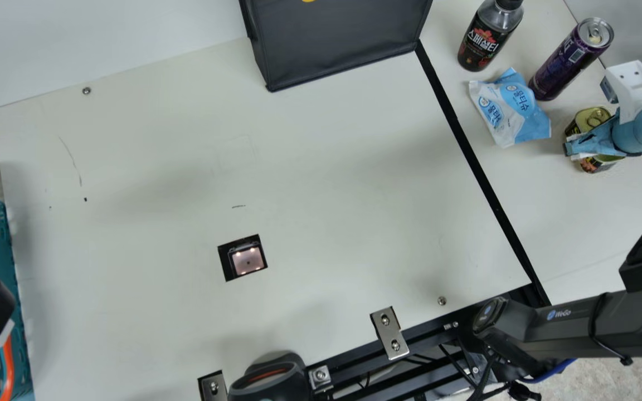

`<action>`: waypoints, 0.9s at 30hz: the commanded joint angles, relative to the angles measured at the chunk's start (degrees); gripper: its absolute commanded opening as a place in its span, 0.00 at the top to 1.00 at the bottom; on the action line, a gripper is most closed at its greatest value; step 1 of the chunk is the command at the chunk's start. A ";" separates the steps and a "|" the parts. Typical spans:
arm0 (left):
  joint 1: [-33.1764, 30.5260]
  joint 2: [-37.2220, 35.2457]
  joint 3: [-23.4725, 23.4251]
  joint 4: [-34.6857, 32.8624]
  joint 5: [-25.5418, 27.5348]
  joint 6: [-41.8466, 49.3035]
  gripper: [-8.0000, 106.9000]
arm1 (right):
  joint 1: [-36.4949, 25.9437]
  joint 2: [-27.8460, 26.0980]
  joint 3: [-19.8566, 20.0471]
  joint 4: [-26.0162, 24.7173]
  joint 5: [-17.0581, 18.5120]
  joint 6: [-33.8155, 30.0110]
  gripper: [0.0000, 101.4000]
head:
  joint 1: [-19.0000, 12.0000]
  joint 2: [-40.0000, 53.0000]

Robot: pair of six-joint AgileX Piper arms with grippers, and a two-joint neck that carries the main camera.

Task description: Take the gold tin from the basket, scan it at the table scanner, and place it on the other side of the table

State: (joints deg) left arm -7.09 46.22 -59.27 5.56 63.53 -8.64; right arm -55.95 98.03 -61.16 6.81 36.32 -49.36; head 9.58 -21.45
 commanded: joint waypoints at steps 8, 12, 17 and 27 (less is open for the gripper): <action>0.00 0.00 0.00 0.00 0.00 0.00 0.15 | 0.79 0.12 0.34 -0.21 -0.57 0.91 0.06 | -1.66 -0.13; 0.00 0.00 0.00 0.00 0.00 0.00 0.15 | 1.02 -1.82 0.72 -0.73 -0.19 2.45 0.06 | -1.66 -0.13; 0.00 0.00 0.00 0.00 0.00 0.00 0.15 | 1.67 -6.42 1.07 -1.35 1.77 5.96 0.06 | -1.66 -0.13; 0.00 0.00 0.00 0.00 0.00 0.00 0.15 | 5.59 -18.99 2.02 -5.29 7.33 17.33 0.06 | -1.66 -0.13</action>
State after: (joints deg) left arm -7.09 46.22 -59.27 5.56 63.53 -8.64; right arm -51.02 81.96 -59.30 2.18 43.07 -34.84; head 9.58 -21.45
